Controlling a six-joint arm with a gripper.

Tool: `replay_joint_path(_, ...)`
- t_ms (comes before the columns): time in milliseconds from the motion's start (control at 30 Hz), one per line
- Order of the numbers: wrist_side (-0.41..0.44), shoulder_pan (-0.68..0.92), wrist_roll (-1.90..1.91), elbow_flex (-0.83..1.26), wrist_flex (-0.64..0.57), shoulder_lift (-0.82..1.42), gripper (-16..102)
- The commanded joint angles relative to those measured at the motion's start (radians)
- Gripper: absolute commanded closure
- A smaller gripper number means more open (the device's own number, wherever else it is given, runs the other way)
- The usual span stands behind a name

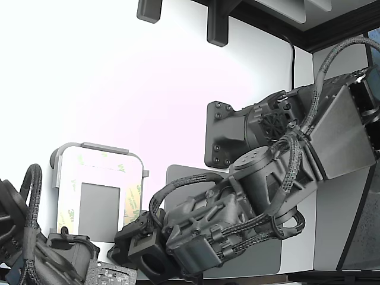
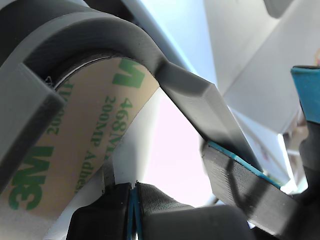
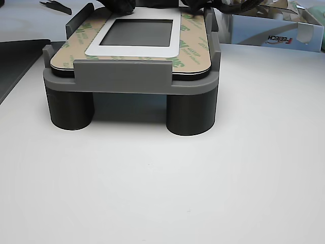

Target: Peel off protective film from adhesive tape.

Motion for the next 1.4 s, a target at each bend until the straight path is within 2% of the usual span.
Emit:
replay_joint_path(0,-0.006,-0.006,0.002,-0.032,-0.005,0.023,97)
replay_joint_path(1367,-0.012,-0.012,-0.025,-0.037,-0.028,0.005,97)
